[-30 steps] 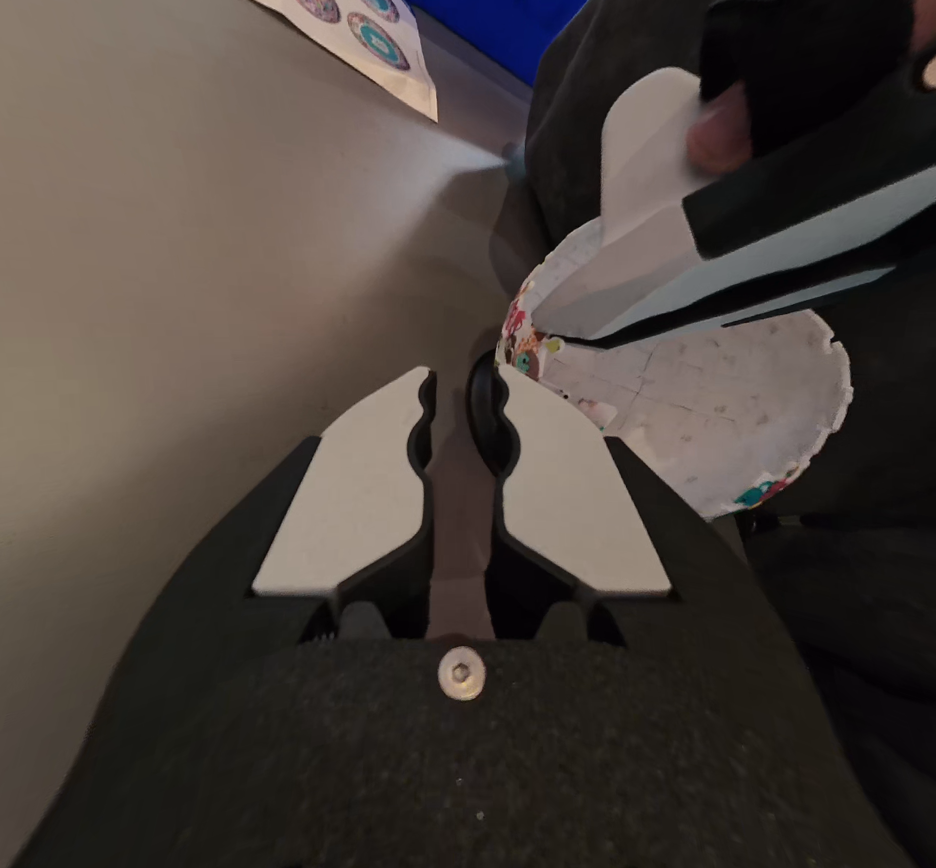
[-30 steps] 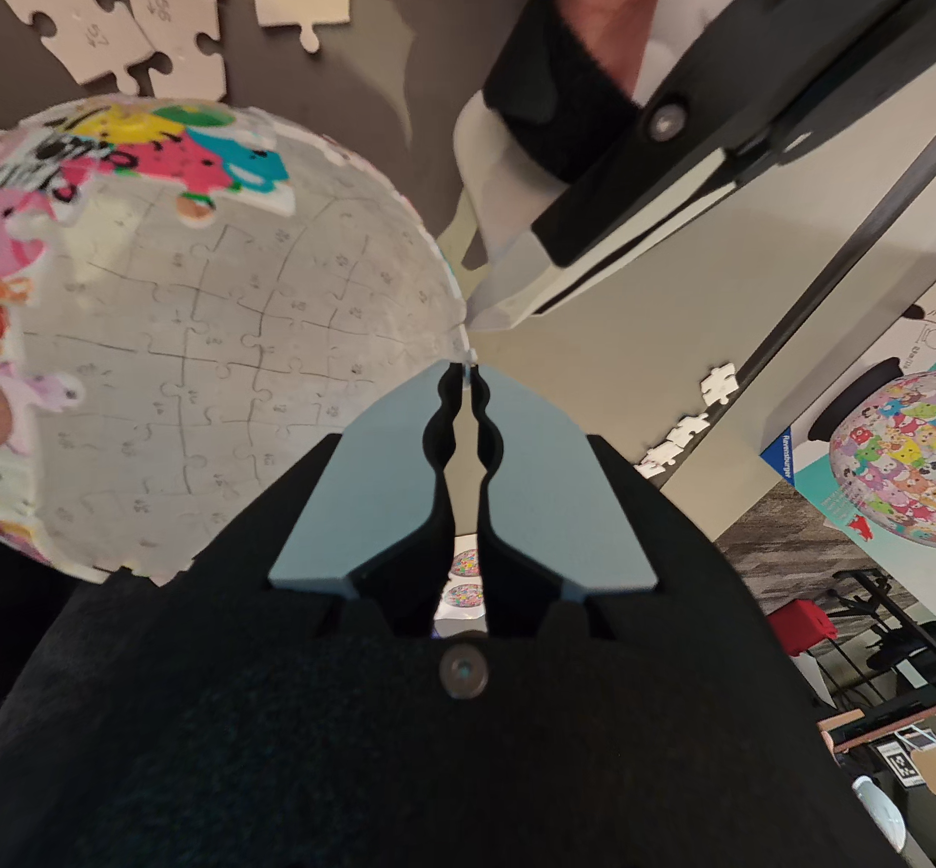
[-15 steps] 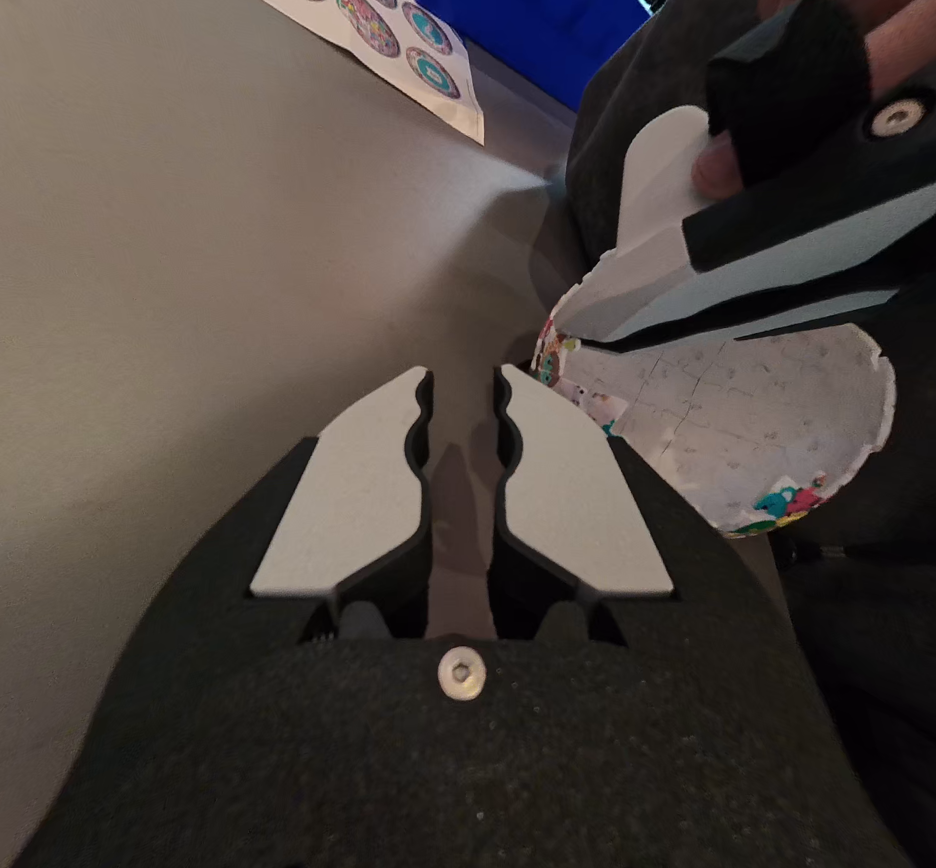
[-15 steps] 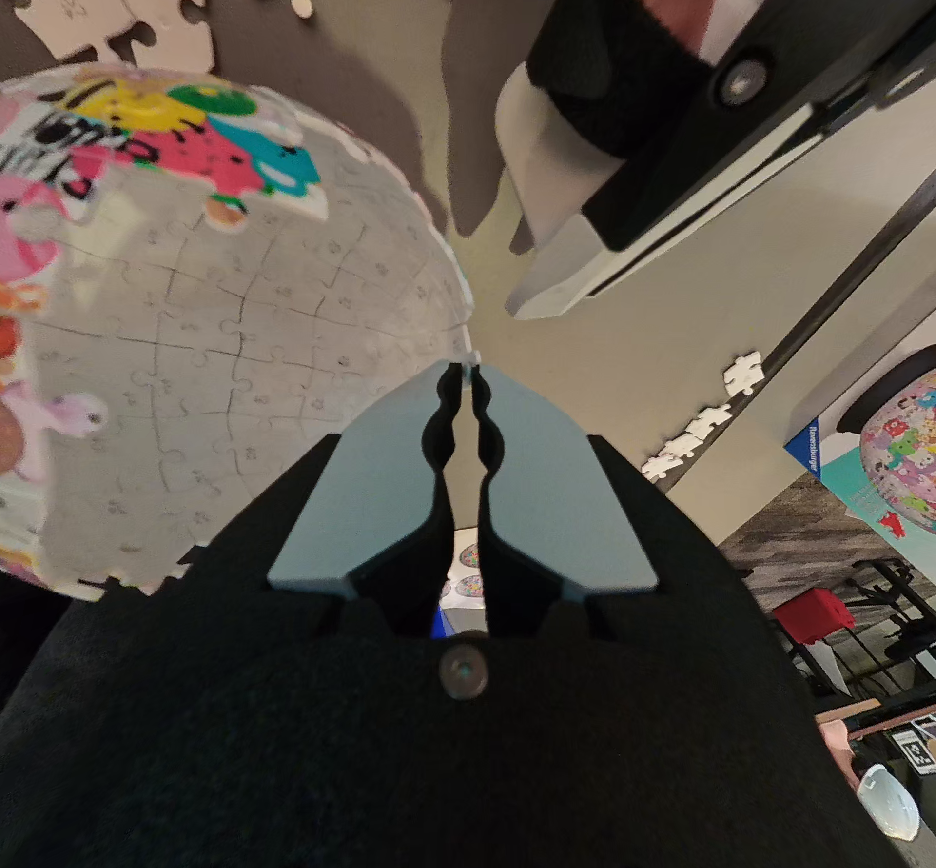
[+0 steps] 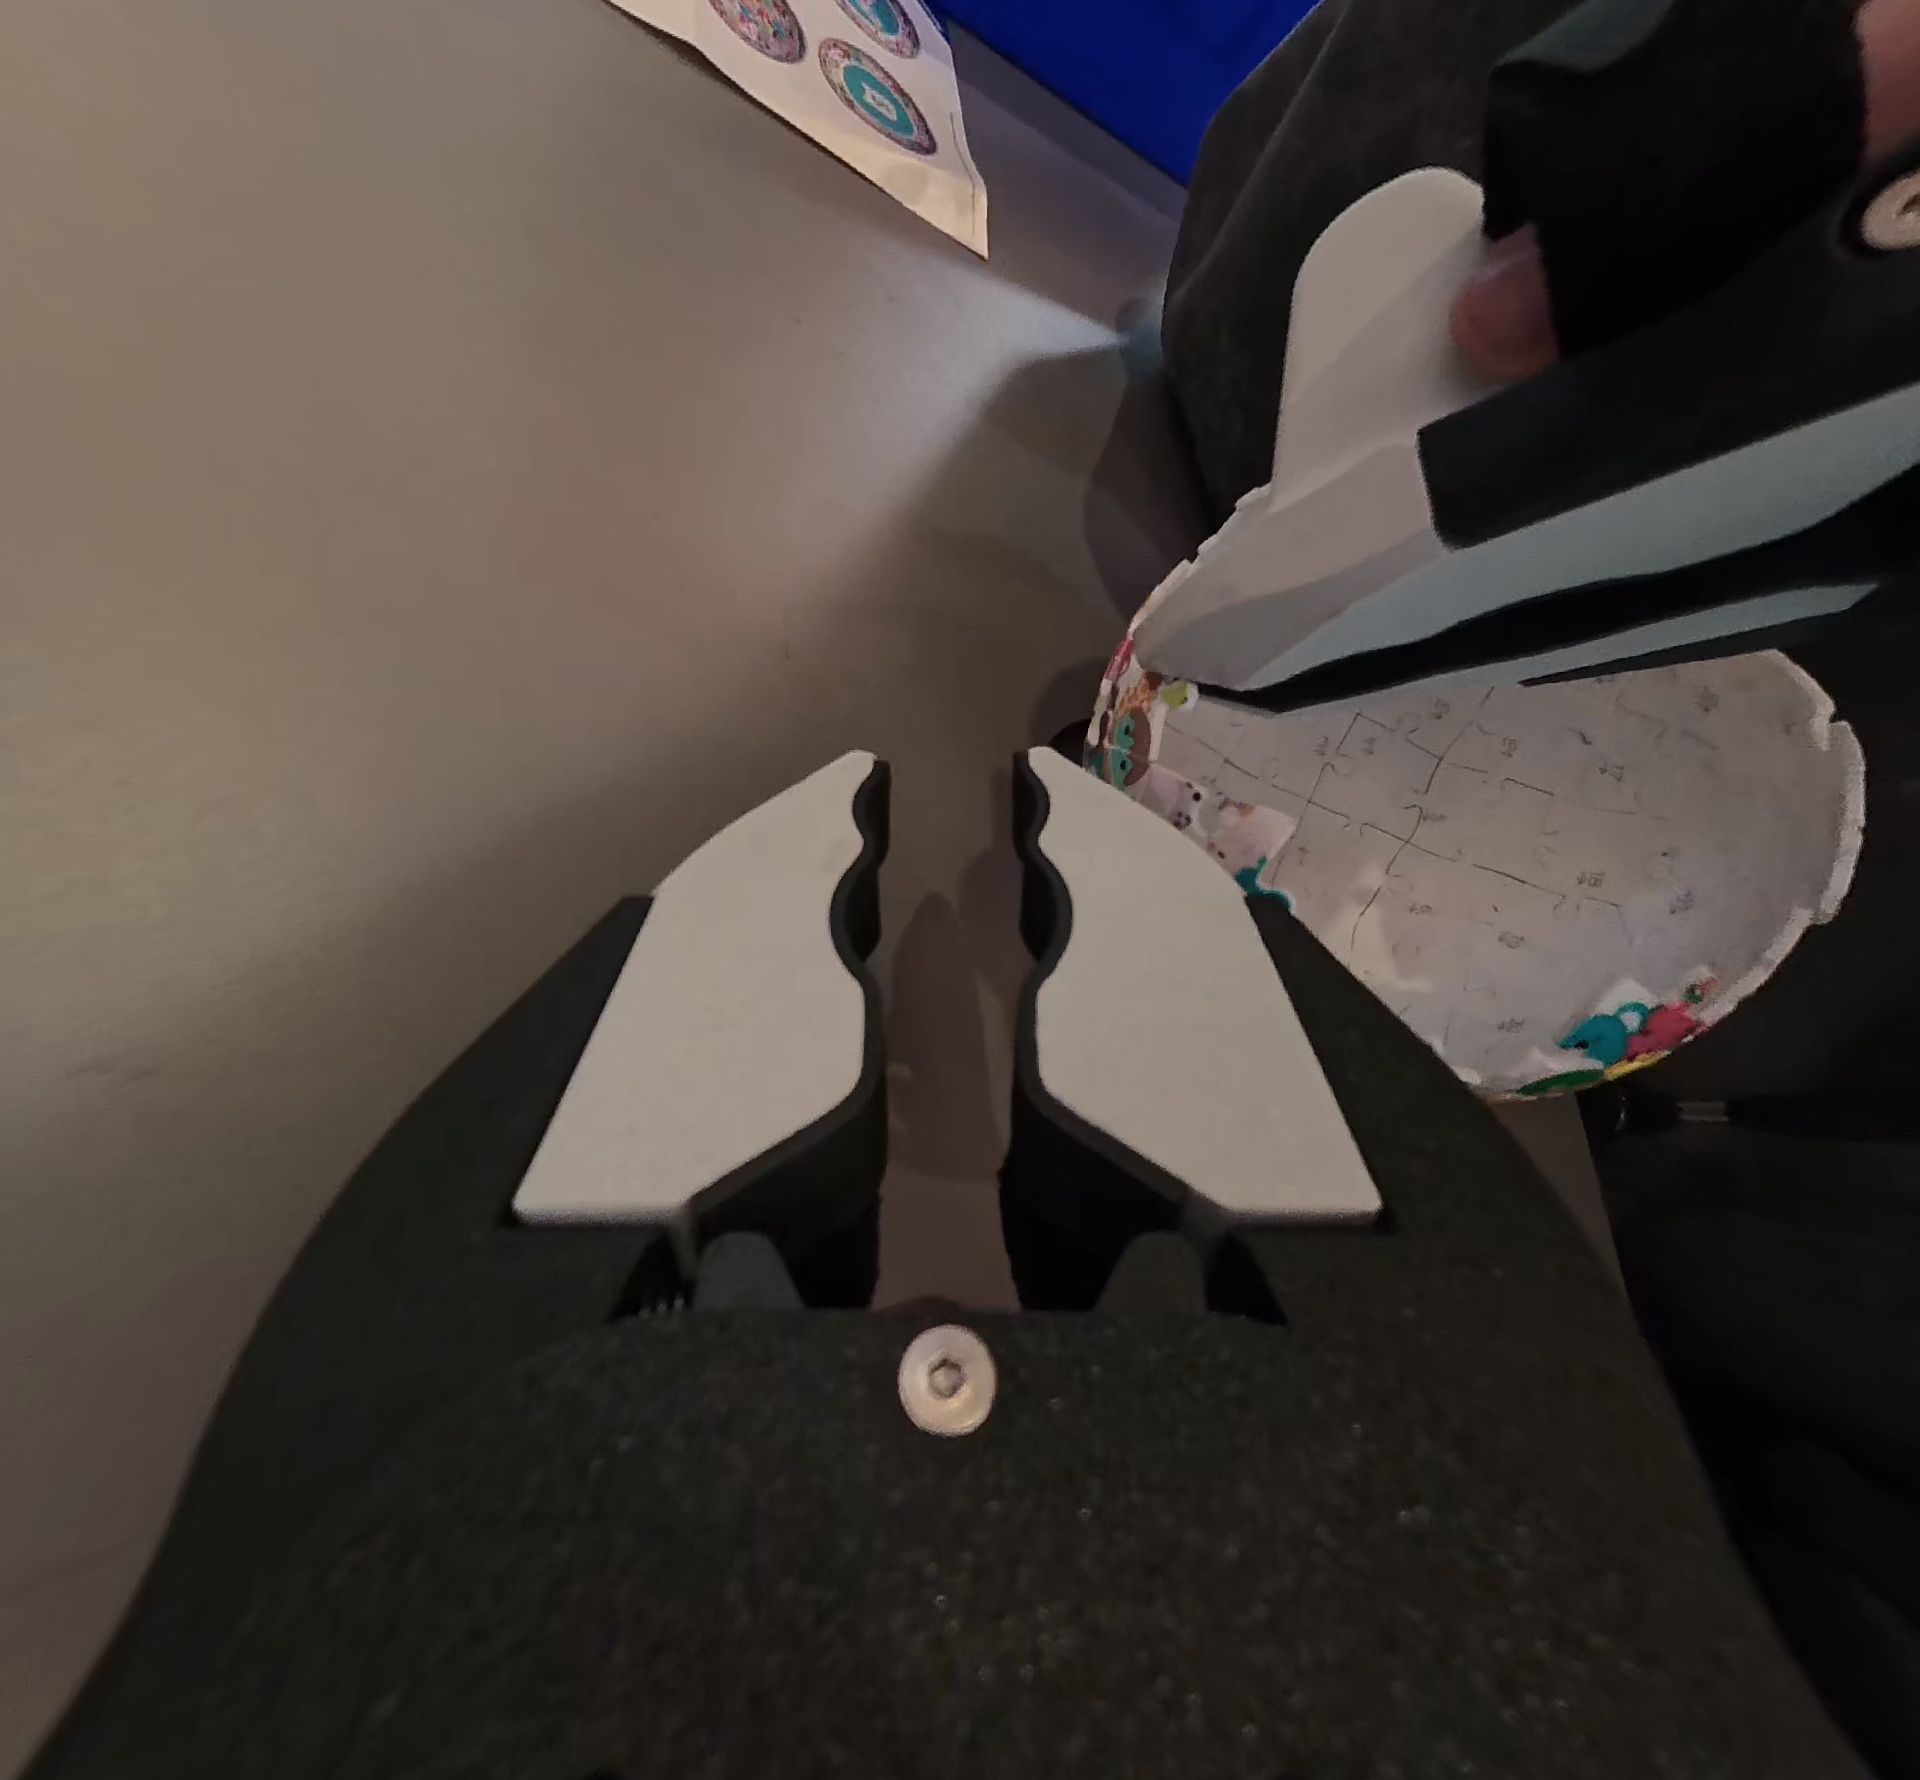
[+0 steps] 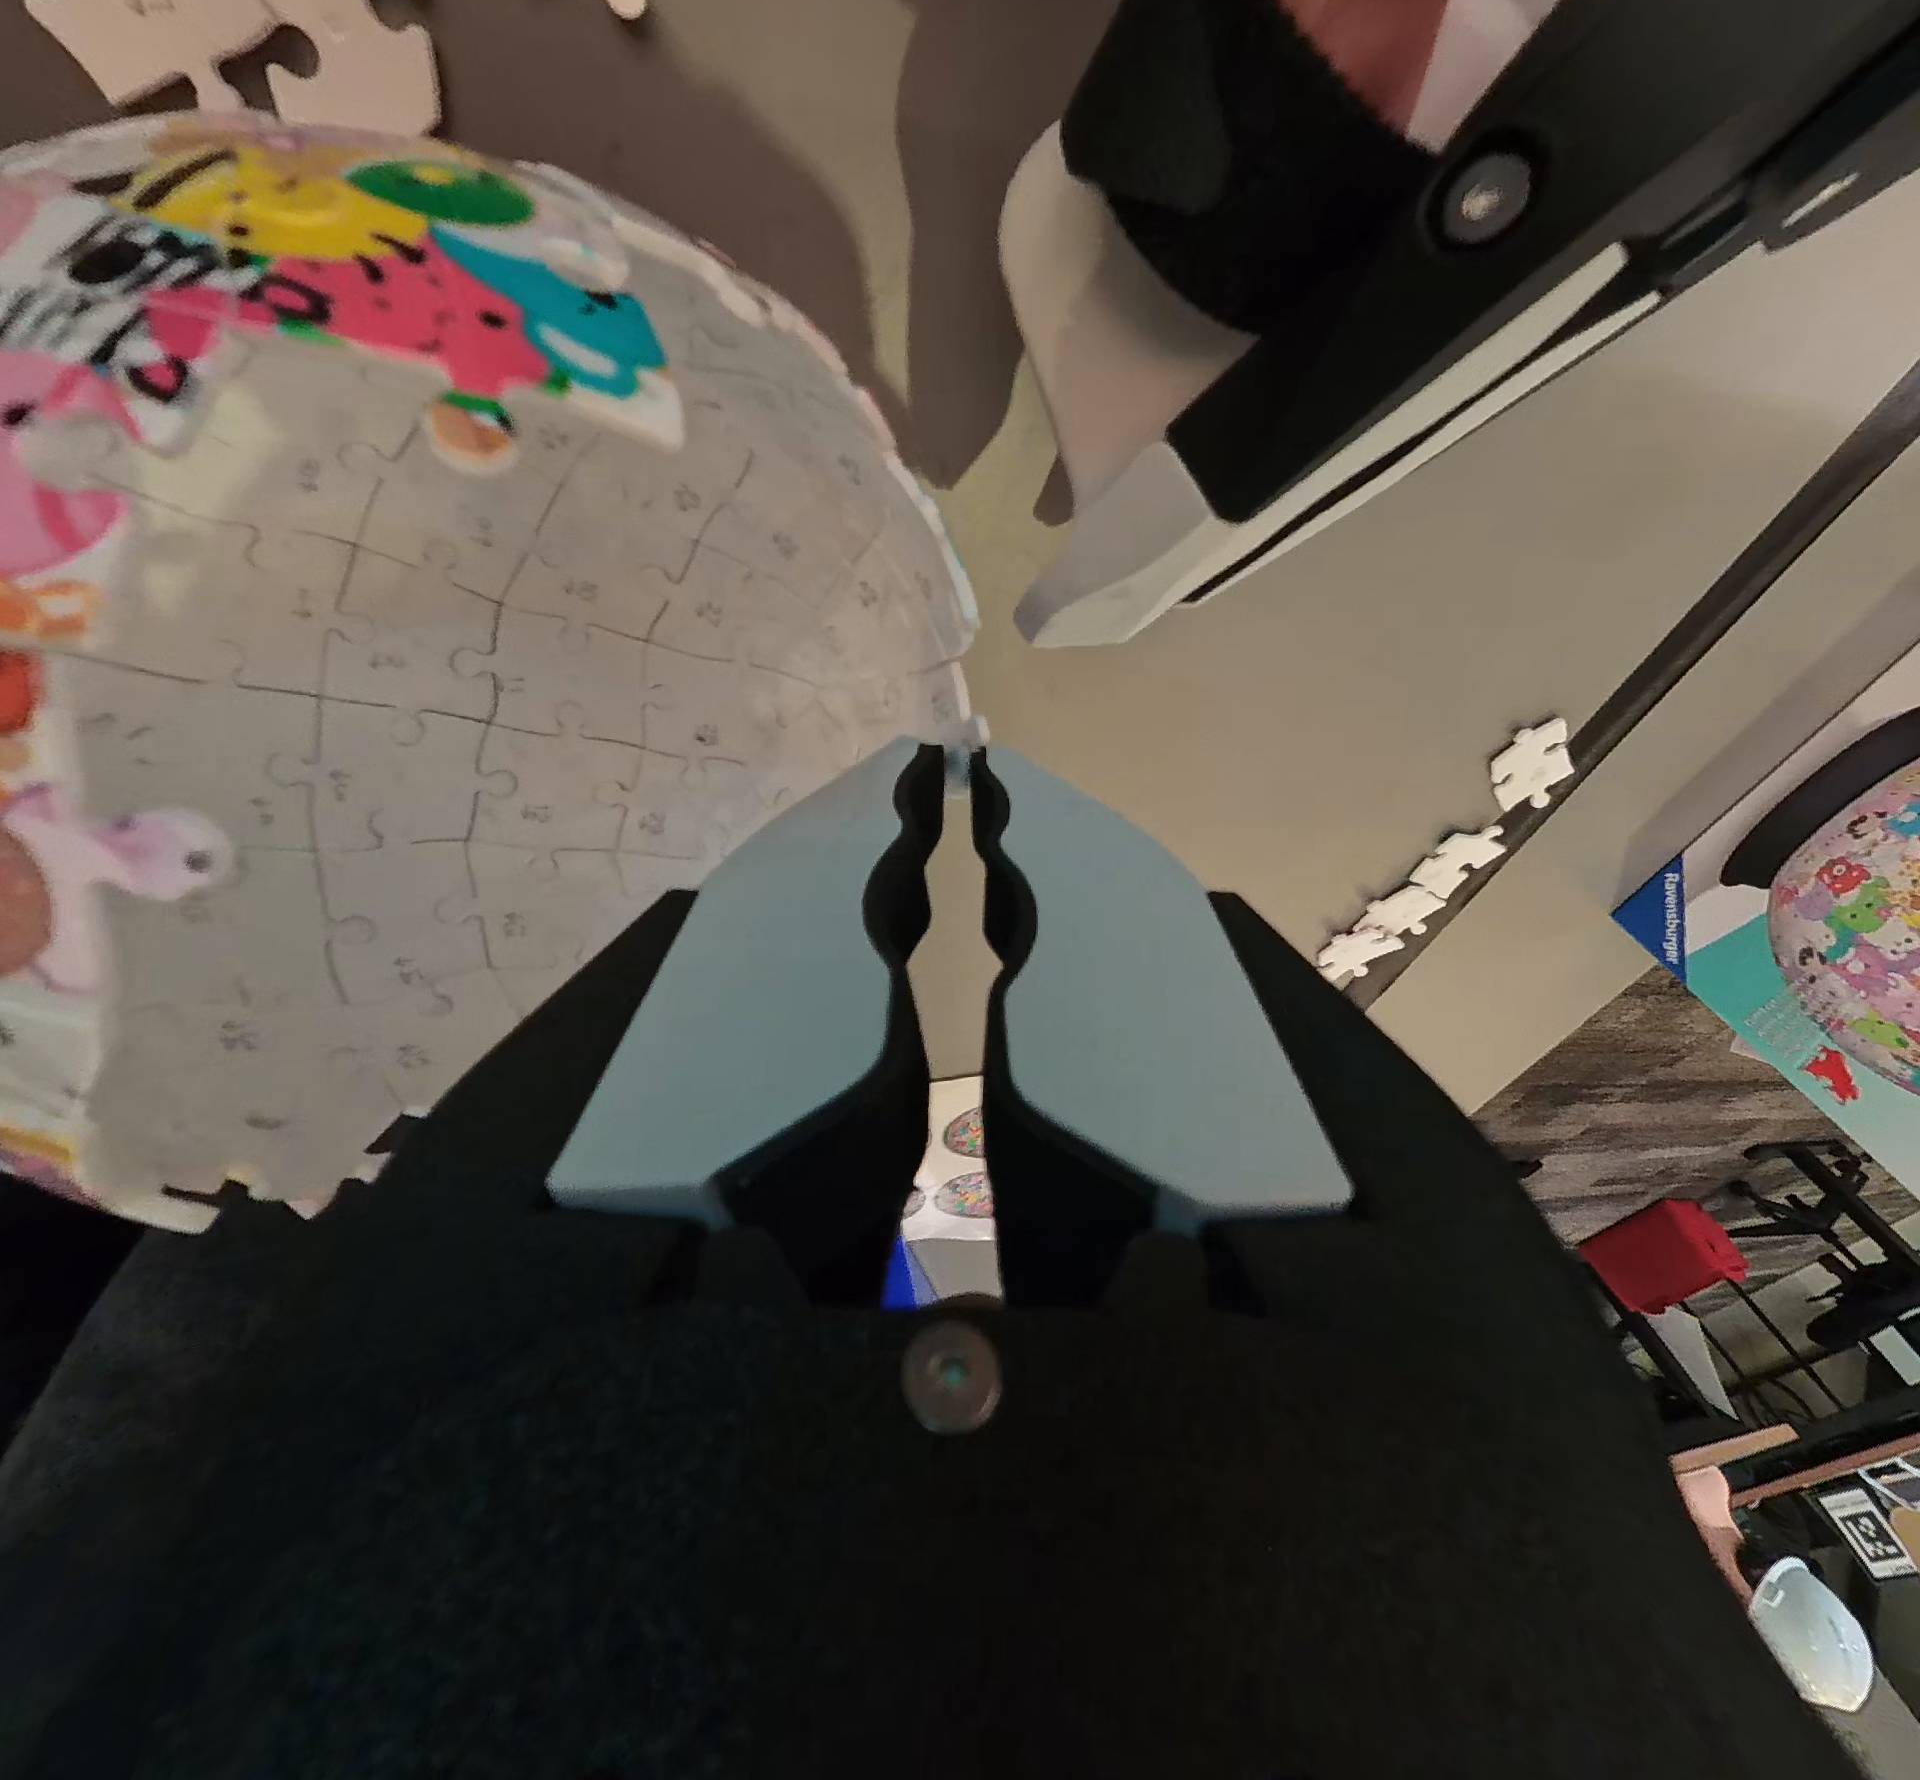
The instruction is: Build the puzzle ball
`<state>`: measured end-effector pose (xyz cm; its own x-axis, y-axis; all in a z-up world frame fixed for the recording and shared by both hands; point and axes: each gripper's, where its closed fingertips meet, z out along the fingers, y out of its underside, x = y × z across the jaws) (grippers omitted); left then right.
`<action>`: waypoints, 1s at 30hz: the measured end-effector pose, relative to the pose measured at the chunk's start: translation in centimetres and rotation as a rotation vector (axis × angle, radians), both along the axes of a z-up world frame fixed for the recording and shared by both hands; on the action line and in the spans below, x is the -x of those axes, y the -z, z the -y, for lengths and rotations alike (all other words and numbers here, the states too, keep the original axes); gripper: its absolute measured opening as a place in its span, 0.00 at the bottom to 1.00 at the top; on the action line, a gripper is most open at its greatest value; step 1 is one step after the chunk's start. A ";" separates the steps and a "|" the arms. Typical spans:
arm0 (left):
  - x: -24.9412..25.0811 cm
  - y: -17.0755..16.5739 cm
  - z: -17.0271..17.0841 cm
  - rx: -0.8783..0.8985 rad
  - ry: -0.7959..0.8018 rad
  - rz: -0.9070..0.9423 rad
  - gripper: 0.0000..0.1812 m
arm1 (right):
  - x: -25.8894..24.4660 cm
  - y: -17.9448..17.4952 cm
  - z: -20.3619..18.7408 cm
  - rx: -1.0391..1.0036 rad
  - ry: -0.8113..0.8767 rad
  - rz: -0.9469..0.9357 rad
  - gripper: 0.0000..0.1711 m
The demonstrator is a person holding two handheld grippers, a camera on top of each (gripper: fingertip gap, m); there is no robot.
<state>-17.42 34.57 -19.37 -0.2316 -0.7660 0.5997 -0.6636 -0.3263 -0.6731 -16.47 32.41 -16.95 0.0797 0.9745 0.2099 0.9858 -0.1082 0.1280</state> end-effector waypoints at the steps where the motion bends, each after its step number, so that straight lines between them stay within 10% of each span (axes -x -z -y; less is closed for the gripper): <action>1: 0.0 0.0 0.0 0.000 0.000 -0.001 0.12 | 0.0 0.0 0.0 0.002 0.000 0.002 0.03; 17: 0.0 -0.1 -0.1 -0.009 -0.016 0.009 0.12 | 0.5 -3.4 -0.3 0.074 -0.020 -0.267 0.12; 24: 0.3 -2.3 -2.5 -0.079 -0.219 0.171 0.11 | -0.3 -8.1 -1.0 0.095 0.323 -0.752 0.14; 30: 1.9 -4.2 -6.7 -0.244 -0.441 0.287 0.11 | -0.6 -5.5 -0.6 0.228 0.484 -0.682 0.17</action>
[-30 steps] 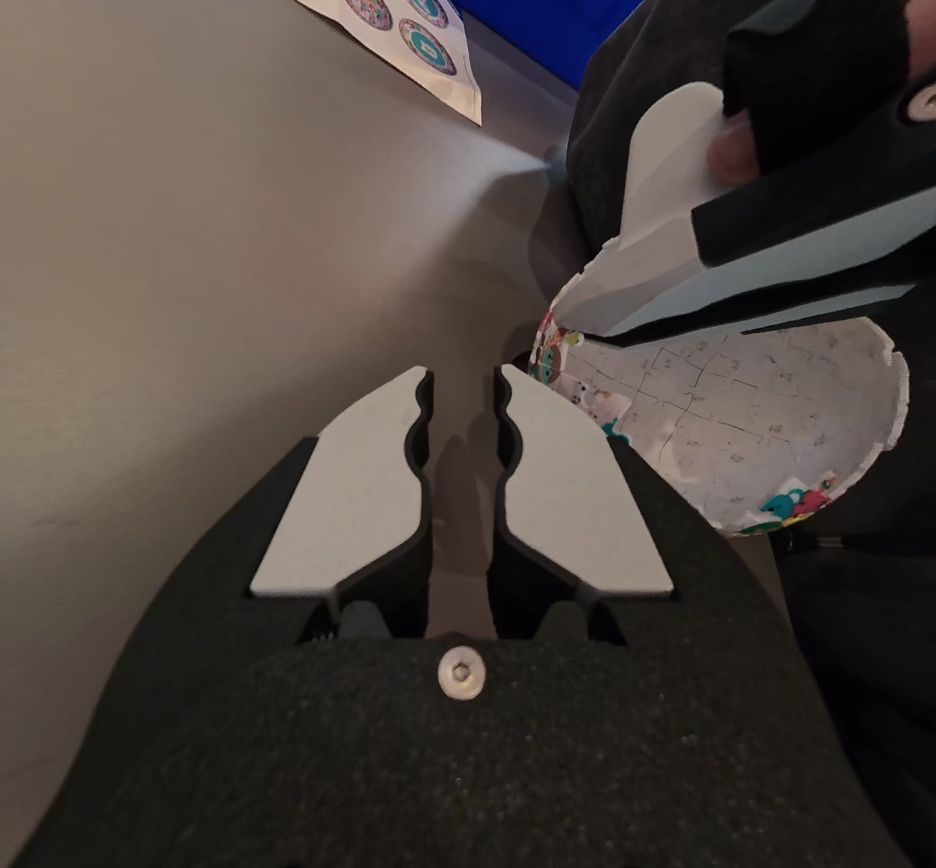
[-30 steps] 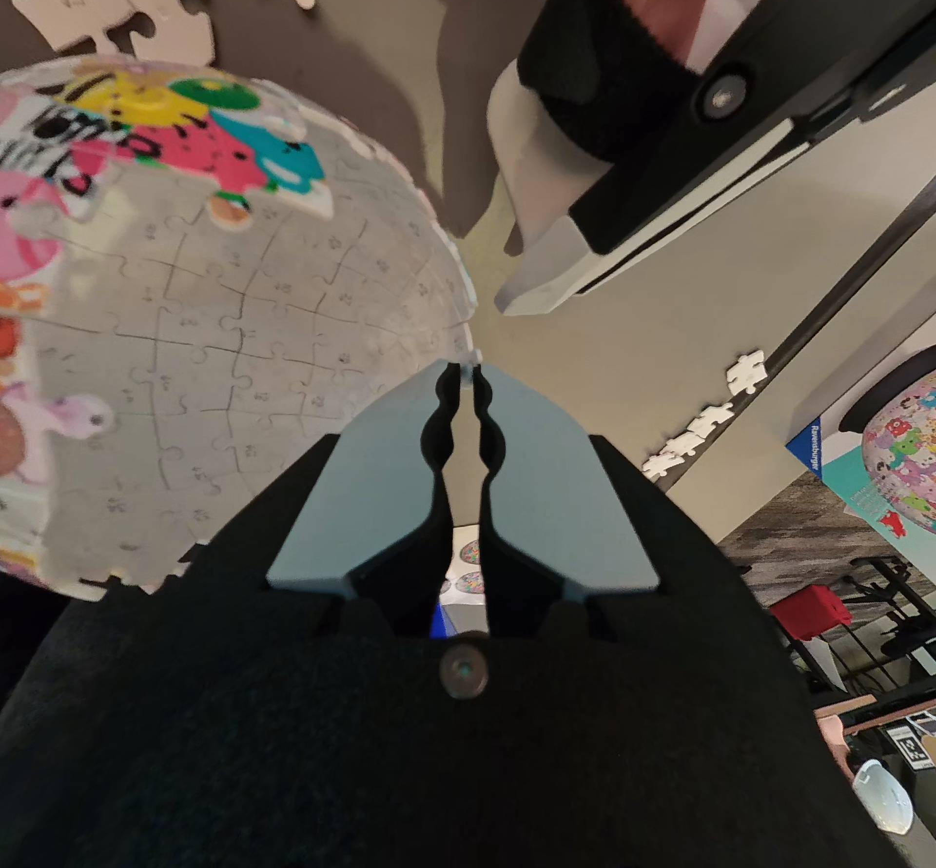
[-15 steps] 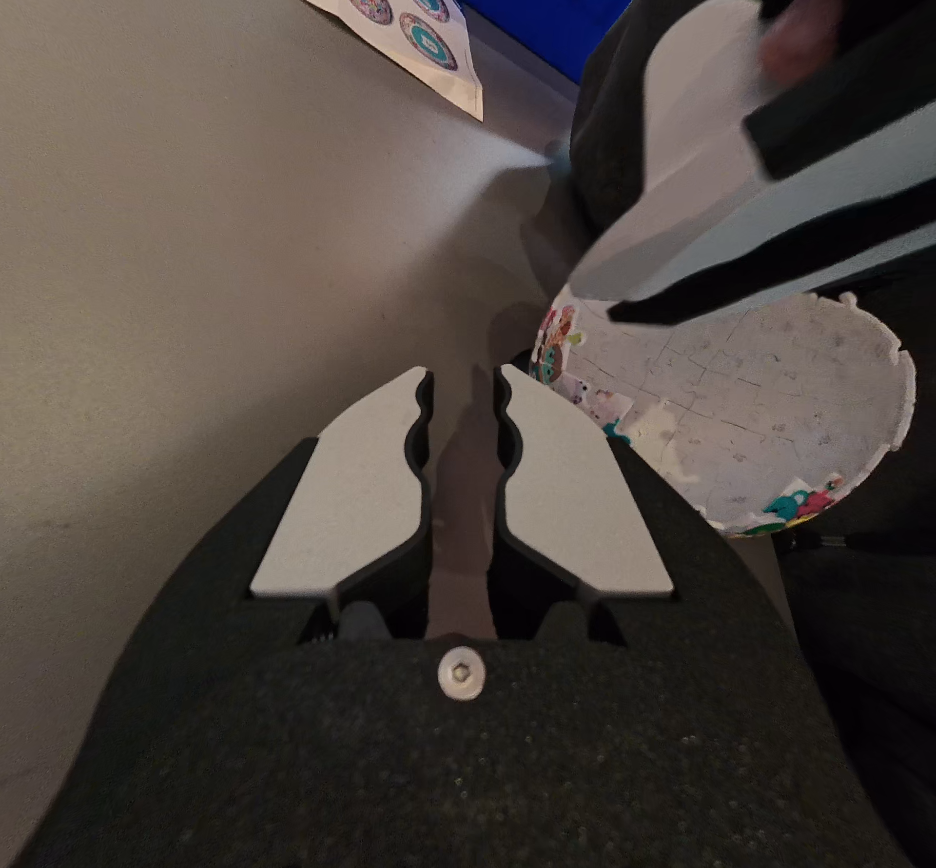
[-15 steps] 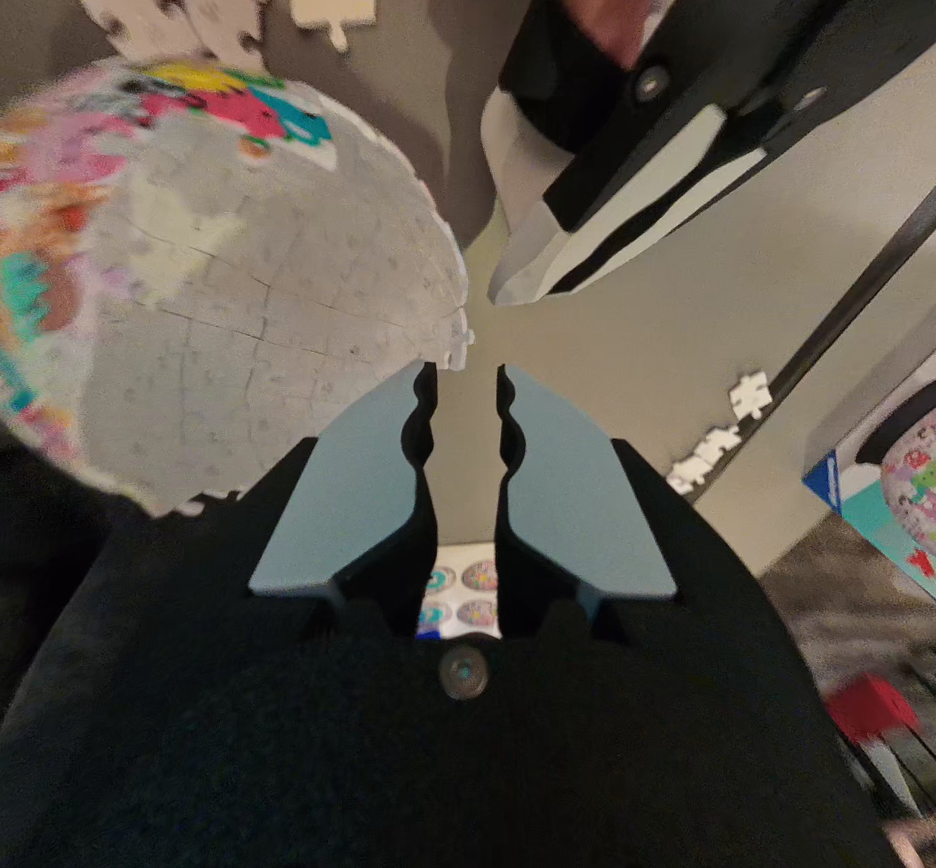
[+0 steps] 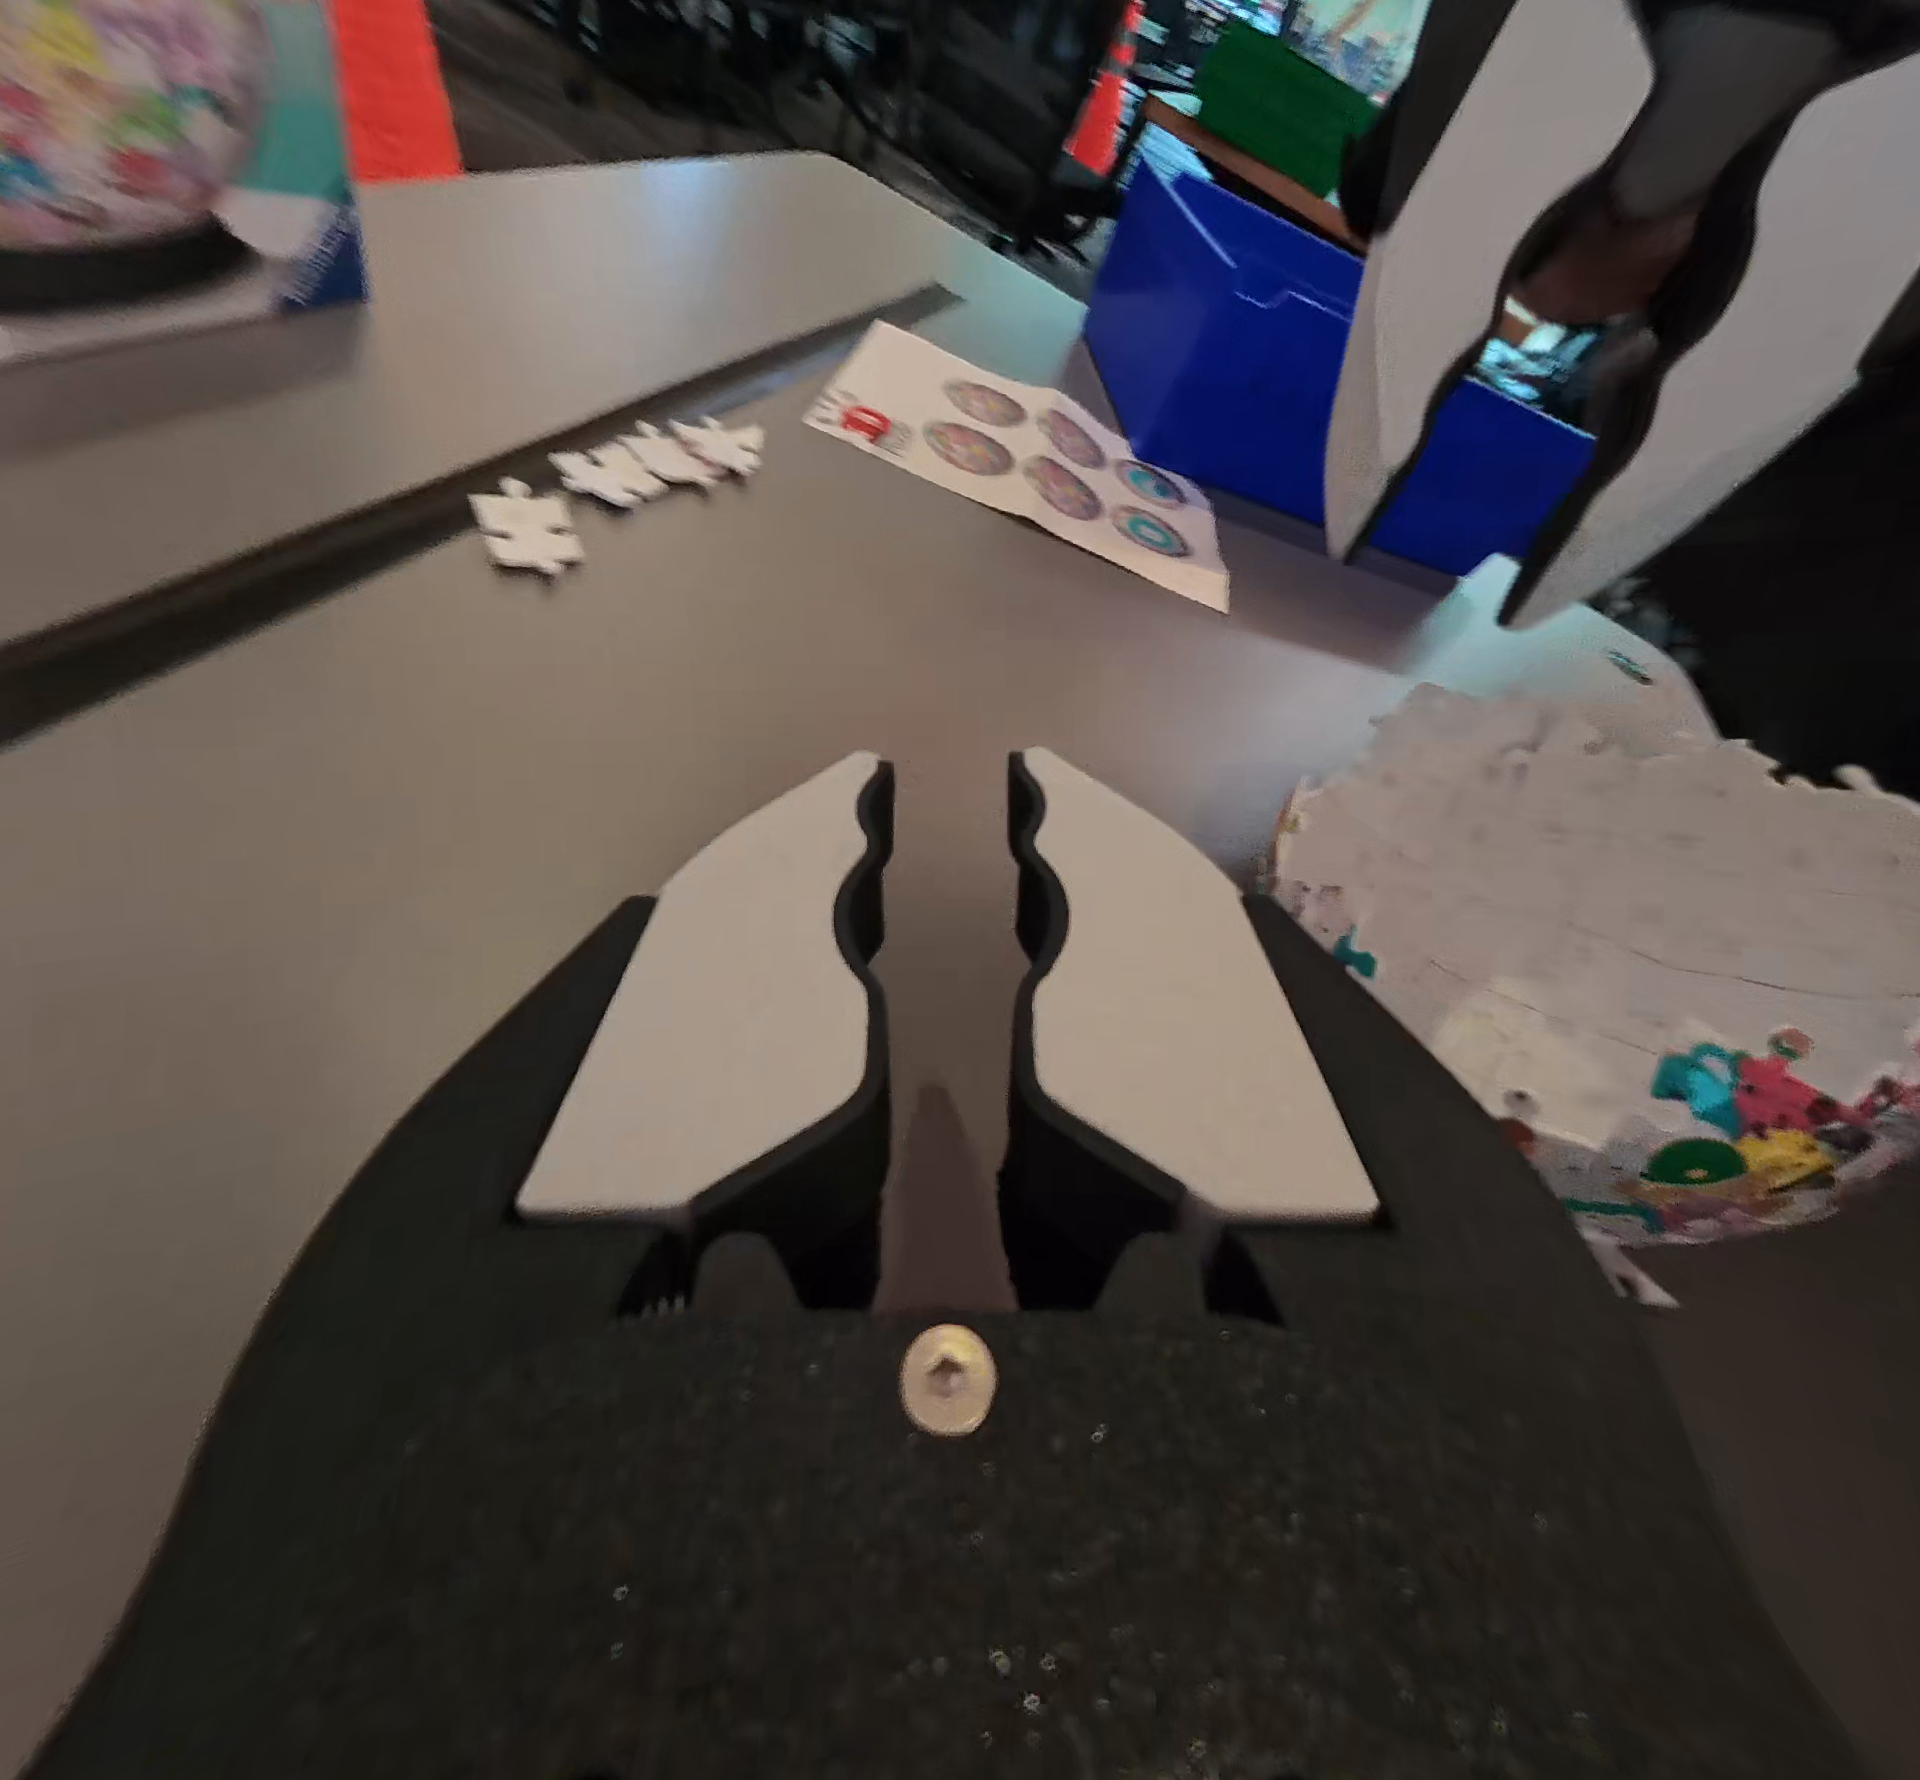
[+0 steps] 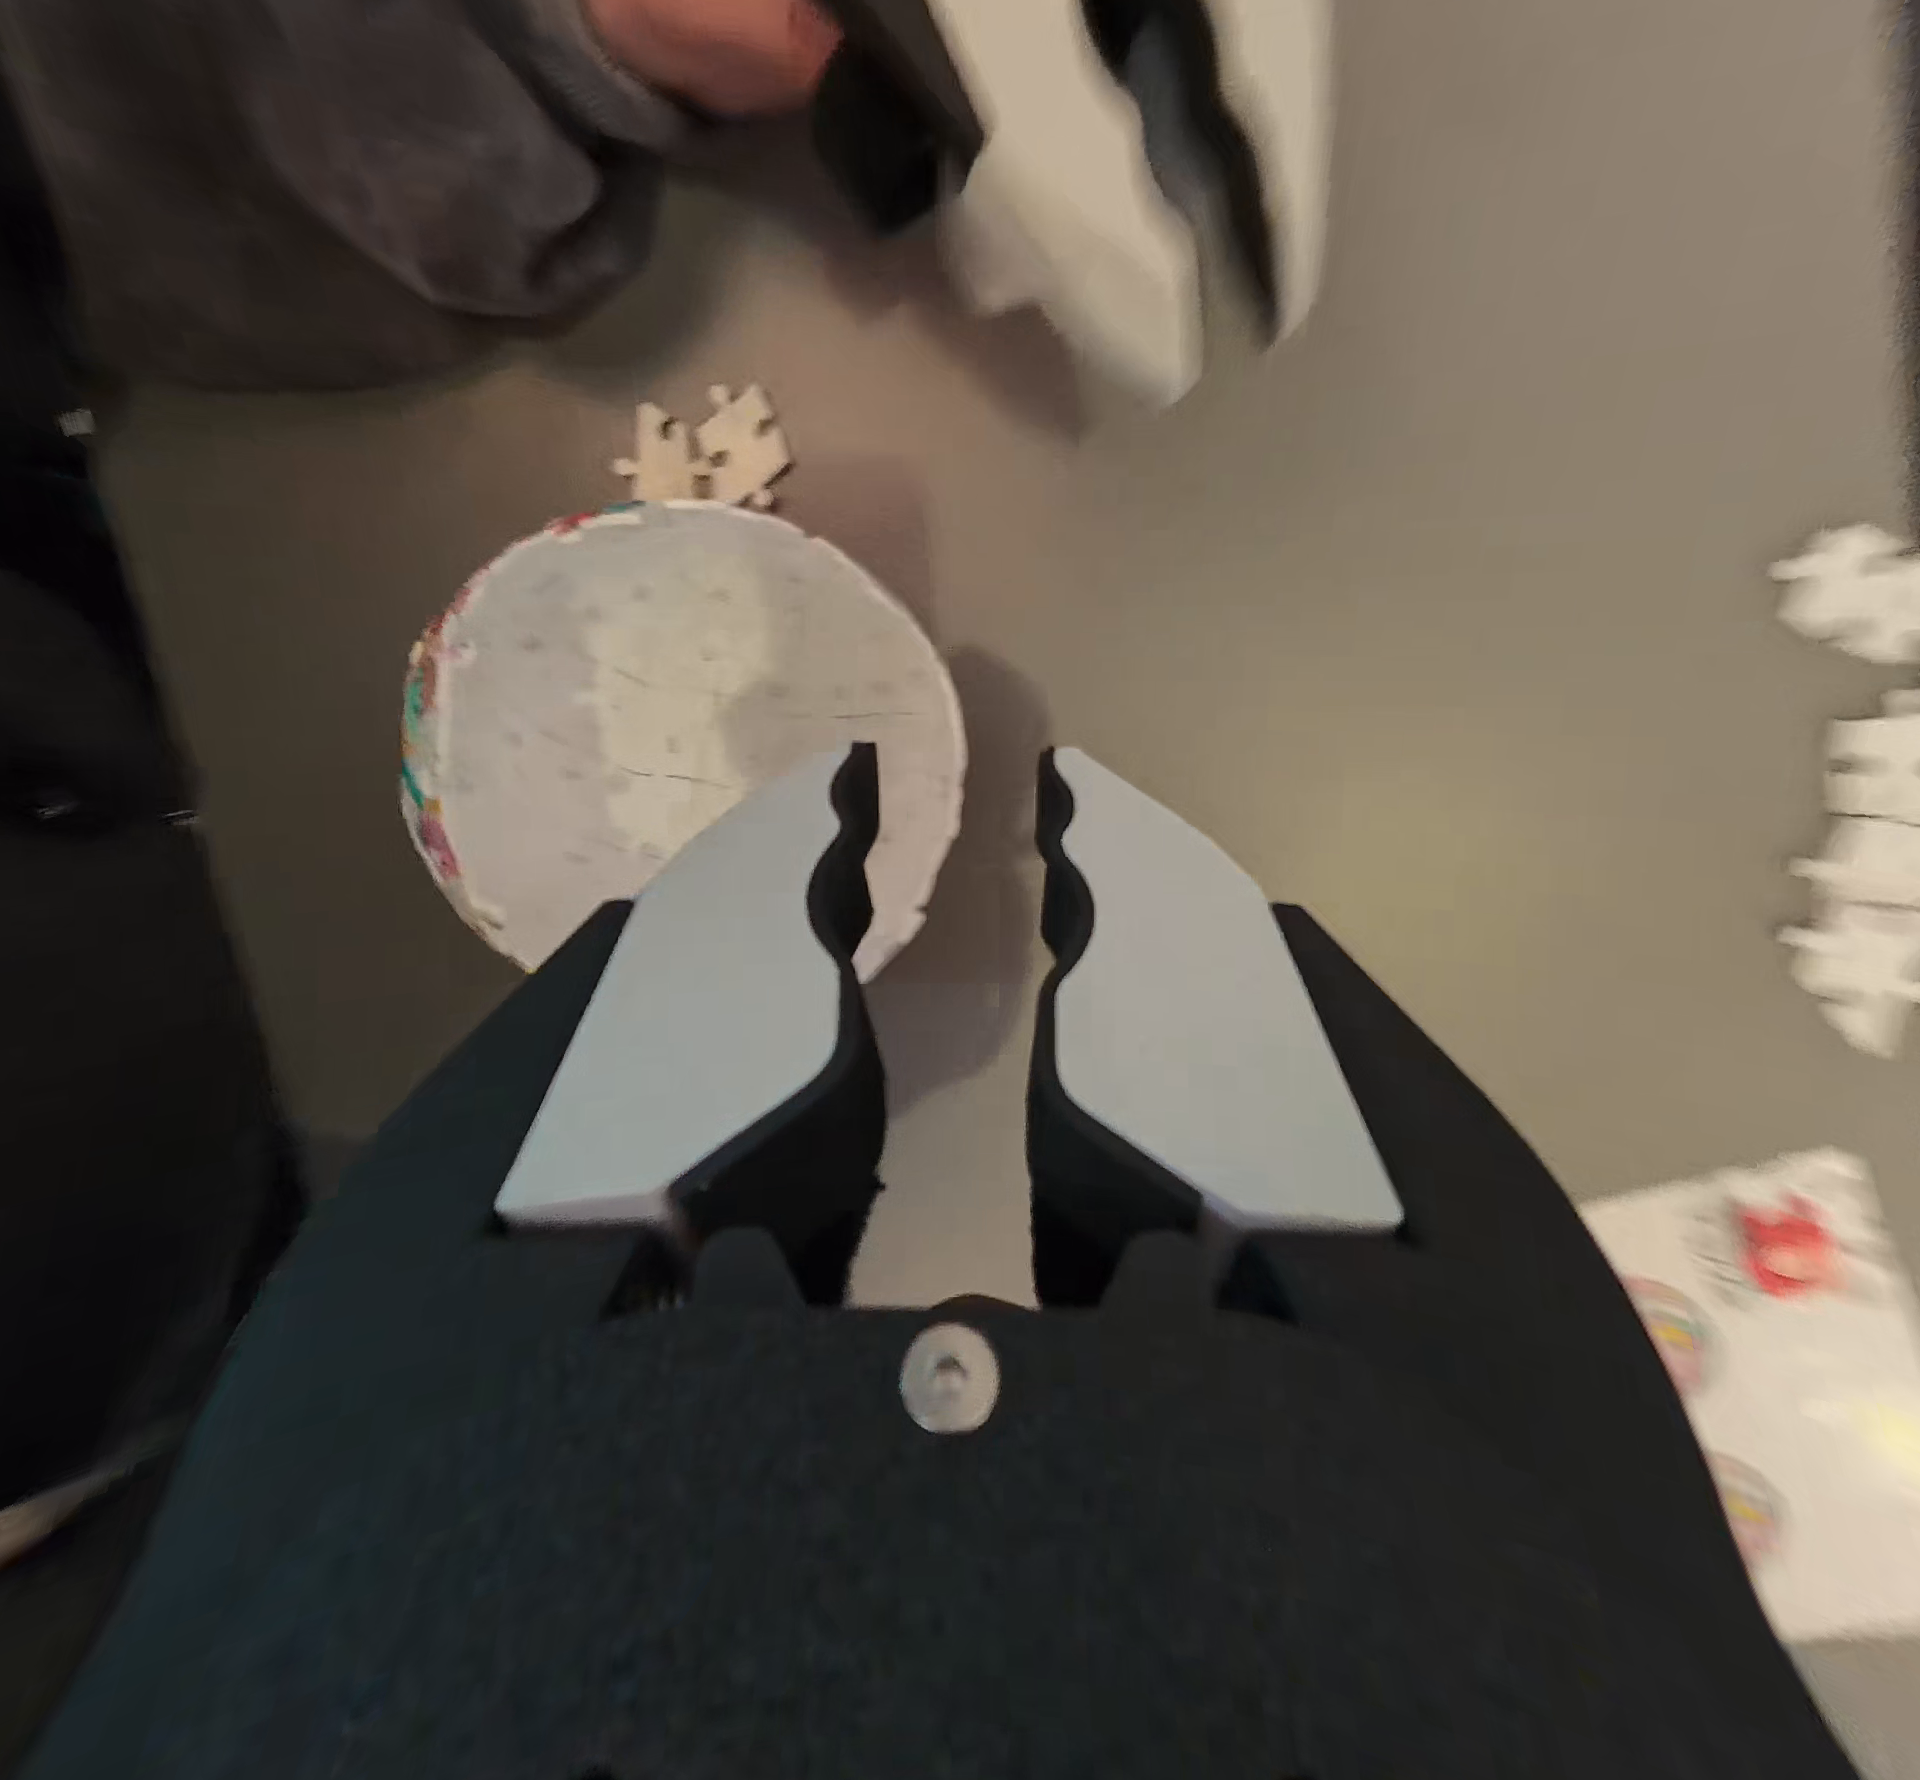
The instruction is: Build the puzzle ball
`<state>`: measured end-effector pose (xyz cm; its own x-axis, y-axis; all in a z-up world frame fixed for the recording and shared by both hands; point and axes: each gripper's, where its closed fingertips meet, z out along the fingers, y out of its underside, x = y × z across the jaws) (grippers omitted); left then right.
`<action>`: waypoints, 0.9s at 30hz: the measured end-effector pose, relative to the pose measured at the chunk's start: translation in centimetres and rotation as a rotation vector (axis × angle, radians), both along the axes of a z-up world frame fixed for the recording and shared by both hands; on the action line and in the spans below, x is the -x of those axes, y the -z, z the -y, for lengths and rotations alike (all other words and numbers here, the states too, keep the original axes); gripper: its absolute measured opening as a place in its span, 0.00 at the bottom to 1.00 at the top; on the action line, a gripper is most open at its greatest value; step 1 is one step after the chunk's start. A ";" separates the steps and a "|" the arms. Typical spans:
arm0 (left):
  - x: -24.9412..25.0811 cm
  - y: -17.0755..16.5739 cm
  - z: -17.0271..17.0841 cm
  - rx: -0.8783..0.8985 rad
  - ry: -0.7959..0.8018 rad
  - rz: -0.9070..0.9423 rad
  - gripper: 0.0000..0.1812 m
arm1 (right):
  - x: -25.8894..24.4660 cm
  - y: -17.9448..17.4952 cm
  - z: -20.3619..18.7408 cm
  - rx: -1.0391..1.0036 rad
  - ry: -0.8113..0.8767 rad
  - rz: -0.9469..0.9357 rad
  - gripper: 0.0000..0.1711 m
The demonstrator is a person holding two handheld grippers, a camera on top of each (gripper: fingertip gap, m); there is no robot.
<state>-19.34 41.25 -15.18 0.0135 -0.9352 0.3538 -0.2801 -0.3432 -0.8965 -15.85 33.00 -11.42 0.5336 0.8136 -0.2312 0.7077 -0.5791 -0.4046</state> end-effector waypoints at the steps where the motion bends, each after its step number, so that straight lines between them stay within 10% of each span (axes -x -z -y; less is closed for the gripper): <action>1: 0.3 -0.2 -0.4 -0.009 -0.018 0.012 0.11 | 0.2 0.6 0.0 0.043 0.015 0.000 0.17; 12: 0.9 -0.5 0.1 0.150 0.062 0.048 0.11 | 0.4 5.3 2.2 0.427 -0.028 0.161 0.15; 27: 0.5 0.6 0.9 0.129 0.093 -0.019 0.11 | 0.1 8.2 2.9 0.446 -0.084 0.330 0.11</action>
